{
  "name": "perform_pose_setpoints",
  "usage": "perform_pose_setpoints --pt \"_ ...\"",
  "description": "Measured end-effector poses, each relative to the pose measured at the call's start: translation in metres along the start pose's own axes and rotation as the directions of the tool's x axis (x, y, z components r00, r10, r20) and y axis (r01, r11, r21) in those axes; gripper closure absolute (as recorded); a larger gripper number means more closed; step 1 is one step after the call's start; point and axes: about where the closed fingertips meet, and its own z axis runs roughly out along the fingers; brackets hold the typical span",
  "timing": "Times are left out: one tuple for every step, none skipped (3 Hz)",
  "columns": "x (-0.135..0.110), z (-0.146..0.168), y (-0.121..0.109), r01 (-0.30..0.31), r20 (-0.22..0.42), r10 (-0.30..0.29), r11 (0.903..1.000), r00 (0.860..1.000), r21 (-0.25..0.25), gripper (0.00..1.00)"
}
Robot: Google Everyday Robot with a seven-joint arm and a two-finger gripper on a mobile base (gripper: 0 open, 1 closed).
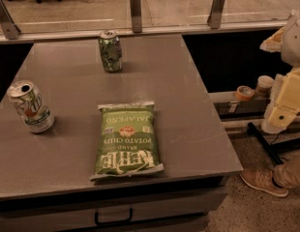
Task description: Pick green jalapeno chip bag
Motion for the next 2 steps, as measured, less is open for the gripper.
perform_pose_setpoints --pt "0.000 0.000 0.000 0.000 0.000 0.000 1.0000 1.000 0.000 0.00" --pt "-0.023 0.008 -0.013 0.002 0.095 -0.002 1.0000 0.995 -0.002 0.00"
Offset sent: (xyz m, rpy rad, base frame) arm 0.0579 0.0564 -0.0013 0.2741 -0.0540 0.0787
